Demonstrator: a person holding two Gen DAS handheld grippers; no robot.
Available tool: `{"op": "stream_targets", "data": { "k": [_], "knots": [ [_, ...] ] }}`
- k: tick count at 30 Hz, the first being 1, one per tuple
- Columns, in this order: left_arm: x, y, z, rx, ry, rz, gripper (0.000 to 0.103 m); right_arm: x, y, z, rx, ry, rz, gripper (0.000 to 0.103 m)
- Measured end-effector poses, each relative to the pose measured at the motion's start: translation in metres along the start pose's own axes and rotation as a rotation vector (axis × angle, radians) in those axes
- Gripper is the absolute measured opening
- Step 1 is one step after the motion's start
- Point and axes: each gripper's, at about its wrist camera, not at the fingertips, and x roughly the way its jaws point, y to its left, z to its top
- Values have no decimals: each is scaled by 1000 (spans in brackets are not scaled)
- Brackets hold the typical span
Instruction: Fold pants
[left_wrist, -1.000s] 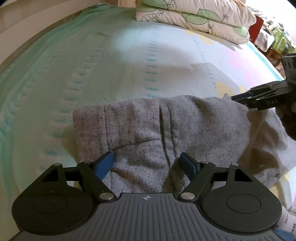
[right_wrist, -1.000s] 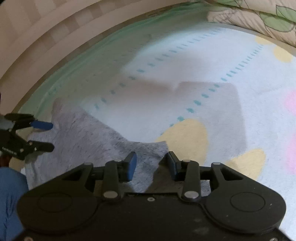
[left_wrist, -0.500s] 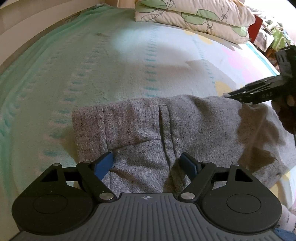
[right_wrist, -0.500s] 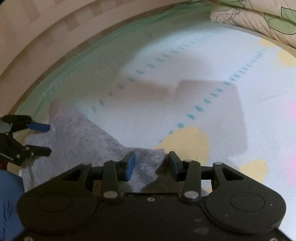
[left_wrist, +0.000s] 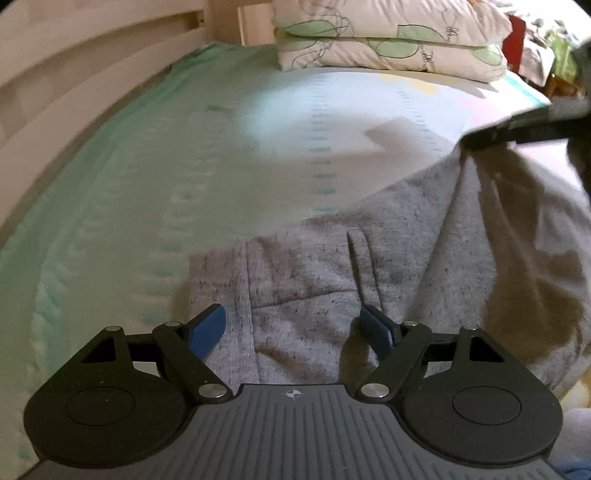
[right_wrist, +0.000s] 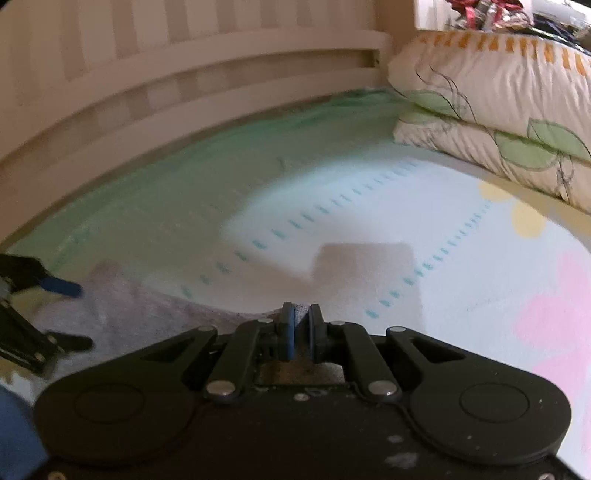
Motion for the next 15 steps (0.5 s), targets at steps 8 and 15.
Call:
{"op": "stream_targets", "data": {
  "k": [8,15],
  "knots": [
    [3,15,-9,-73,44,-29,81,-5,-10,-9,69,-4,-47,18],
    [-27,-4,13,-35,27,8,79,-92,25,-42,-42,-17,105,22]
  ]
}}
